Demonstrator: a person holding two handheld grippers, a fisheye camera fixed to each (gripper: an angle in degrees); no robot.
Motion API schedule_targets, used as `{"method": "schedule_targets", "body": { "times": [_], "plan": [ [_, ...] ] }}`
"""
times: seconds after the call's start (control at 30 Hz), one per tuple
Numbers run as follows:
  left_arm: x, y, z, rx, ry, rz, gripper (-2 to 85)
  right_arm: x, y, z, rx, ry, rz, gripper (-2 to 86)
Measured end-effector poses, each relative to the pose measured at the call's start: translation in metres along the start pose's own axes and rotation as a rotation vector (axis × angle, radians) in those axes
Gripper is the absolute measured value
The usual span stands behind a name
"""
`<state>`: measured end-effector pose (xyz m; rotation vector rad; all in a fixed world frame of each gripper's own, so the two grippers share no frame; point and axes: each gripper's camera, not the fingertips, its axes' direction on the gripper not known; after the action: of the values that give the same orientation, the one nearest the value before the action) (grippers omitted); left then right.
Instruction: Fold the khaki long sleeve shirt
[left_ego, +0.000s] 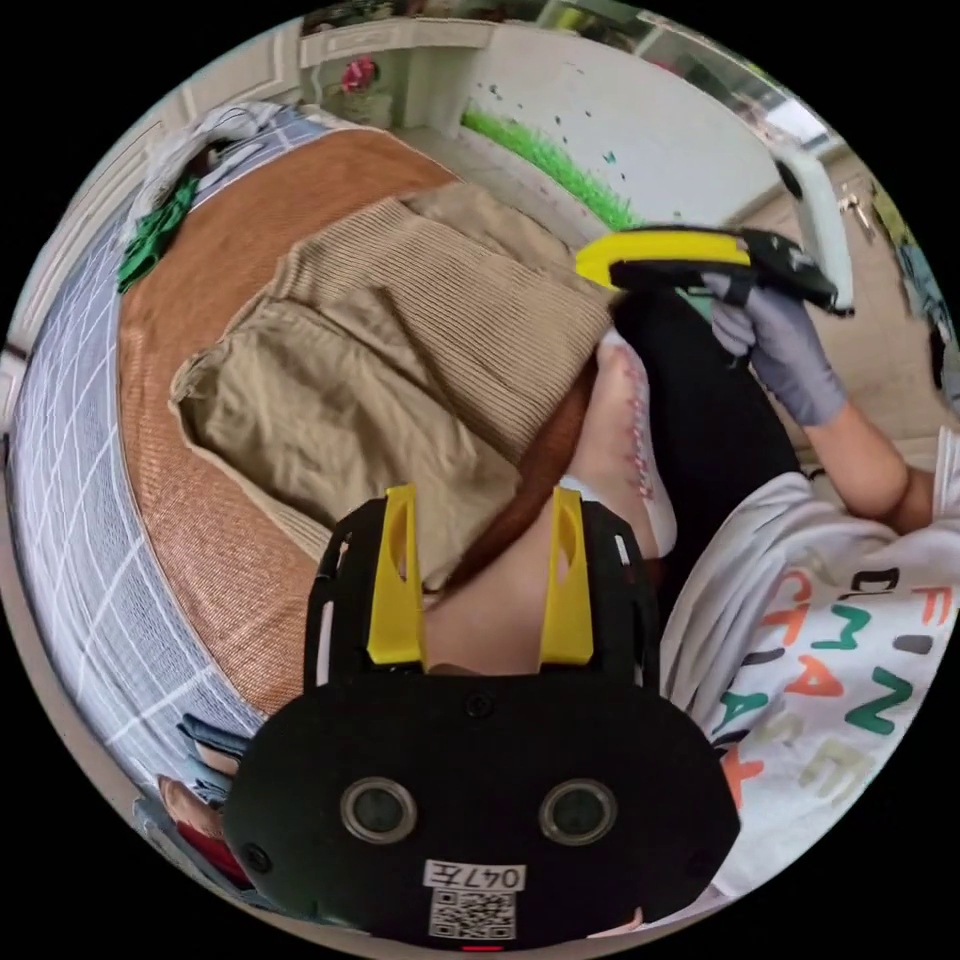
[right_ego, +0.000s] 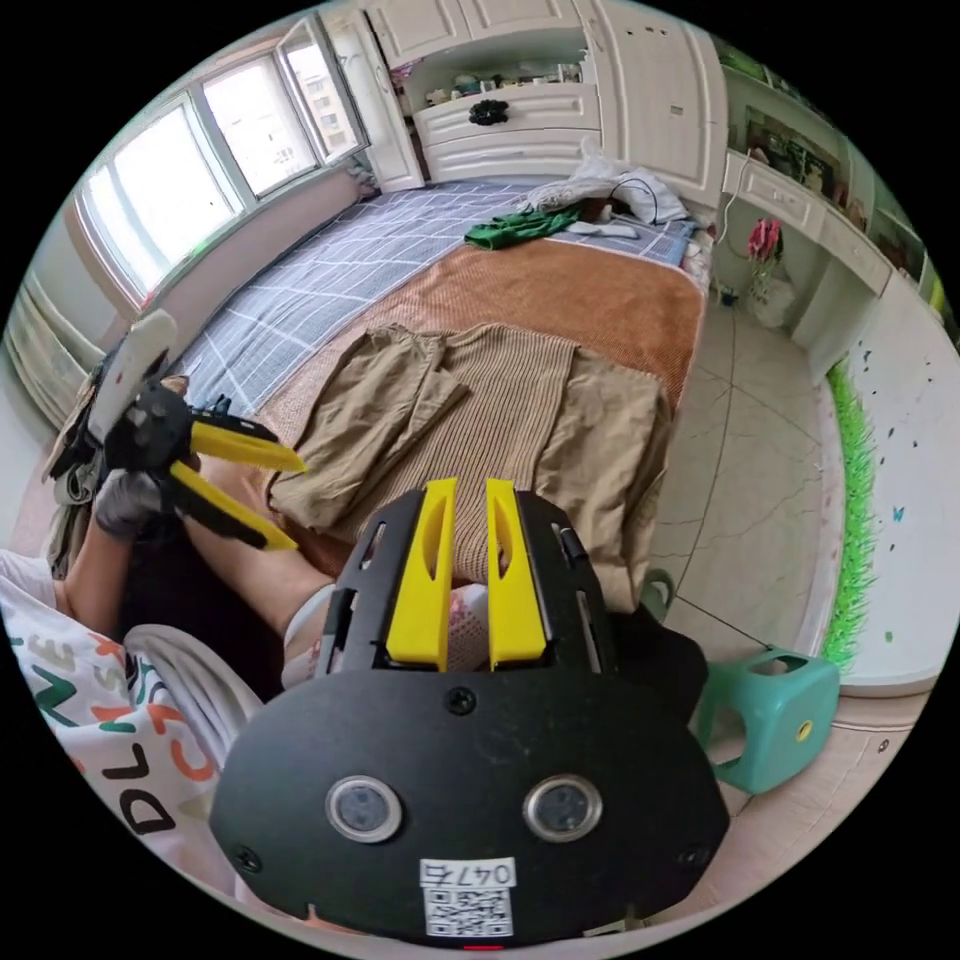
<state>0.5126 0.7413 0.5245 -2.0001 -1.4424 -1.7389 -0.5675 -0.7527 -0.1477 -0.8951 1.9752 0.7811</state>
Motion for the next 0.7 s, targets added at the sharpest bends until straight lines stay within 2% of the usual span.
{"method": "schedule_targets", "body": {
  "times": [0.07, 0.2, 0.37, 0.47, 0.53, 0.6, 0.7],
  "plan": [
    [0.033, 0.019, 0.025, -0.057, -0.085, -0.005, 15.1, 0.003, 0.008, 0.006, 0.000, -0.047, 0.013, 0.9],
    [0.072, 0.065, 0.040, -0.056, -0.265, -0.072, 11.0, 0.007, 0.023, 0.017, -0.017, -0.134, 0.014, 0.6],
    [0.077, 0.129, 0.017, -0.013, -0.234, -0.111, 4.2, 0.019, 0.035, 0.019, -0.015, -0.180, 0.022, 0.1],
    [0.035, 0.199, -0.031, 0.144, -0.060, -0.270, 3.5, 0.030, 0.038, 0.021, -0.014, -0.224, 0.051, -0.1],
    [-0.013, 0.285, -0.079, 0.324, 0.046, -0.470, 3.0, 0.037, 0.039, 0.022, -0.004, -0.252, 0.066, -0.3],
    [-0.042, 0.367, -0.114, 0.446, 0.050, -0.655, 2.5, 0.040, 0.039, 0.023, 0.003, -0.266, 0.072, -0.4],
    [-0.050, 0.497, -0.151, 0.549, -0.090, -0.961, 2.2, 0.042, 0.036, 0.025, 0.014, -0.281, 0.076, -0.4]
  ]
}}
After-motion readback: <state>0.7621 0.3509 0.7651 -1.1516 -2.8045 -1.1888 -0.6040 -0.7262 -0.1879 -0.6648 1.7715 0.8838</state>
